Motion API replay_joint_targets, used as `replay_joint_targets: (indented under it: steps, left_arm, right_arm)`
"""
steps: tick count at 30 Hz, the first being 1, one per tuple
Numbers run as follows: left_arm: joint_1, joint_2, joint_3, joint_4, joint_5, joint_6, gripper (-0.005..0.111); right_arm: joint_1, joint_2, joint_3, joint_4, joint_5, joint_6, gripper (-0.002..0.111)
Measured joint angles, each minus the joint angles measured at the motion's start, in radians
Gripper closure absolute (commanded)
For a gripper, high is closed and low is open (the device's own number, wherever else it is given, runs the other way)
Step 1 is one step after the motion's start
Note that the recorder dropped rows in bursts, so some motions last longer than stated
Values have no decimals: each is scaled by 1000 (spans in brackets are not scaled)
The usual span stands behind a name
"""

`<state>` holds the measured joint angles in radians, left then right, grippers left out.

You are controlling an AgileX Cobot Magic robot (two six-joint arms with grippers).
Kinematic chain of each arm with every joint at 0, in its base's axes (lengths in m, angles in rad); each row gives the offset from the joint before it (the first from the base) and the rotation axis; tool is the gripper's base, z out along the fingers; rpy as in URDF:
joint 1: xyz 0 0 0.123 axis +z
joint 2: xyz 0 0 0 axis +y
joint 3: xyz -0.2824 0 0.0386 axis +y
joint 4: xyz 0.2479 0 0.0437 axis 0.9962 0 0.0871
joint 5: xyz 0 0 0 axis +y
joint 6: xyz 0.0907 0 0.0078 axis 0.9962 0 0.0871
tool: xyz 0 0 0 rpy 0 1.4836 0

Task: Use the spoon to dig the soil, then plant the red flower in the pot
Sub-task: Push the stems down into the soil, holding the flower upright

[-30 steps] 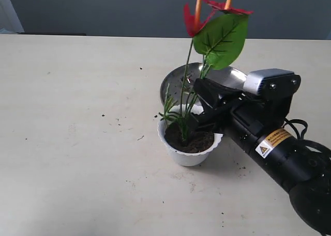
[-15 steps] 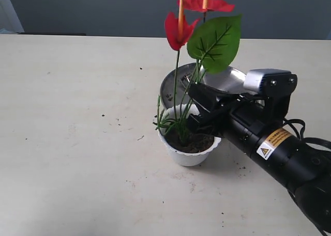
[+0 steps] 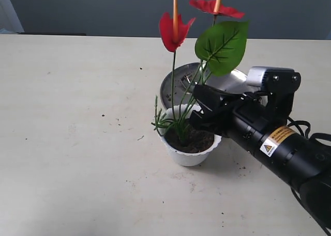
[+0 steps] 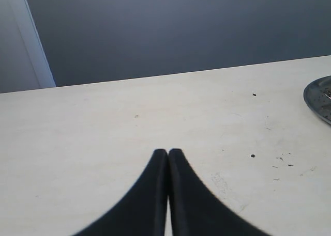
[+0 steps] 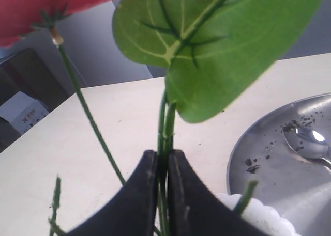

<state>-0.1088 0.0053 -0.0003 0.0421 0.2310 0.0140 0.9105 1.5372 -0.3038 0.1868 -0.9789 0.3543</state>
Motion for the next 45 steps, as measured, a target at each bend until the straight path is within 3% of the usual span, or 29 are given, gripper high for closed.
replay_joint_targets:
  steps: [45]
  left_arm:
    - [0, 0, 0, 0, 0, 0, 106]
  right_arm:
    - [-2, -102, 49, 181, 162, -115, 109]
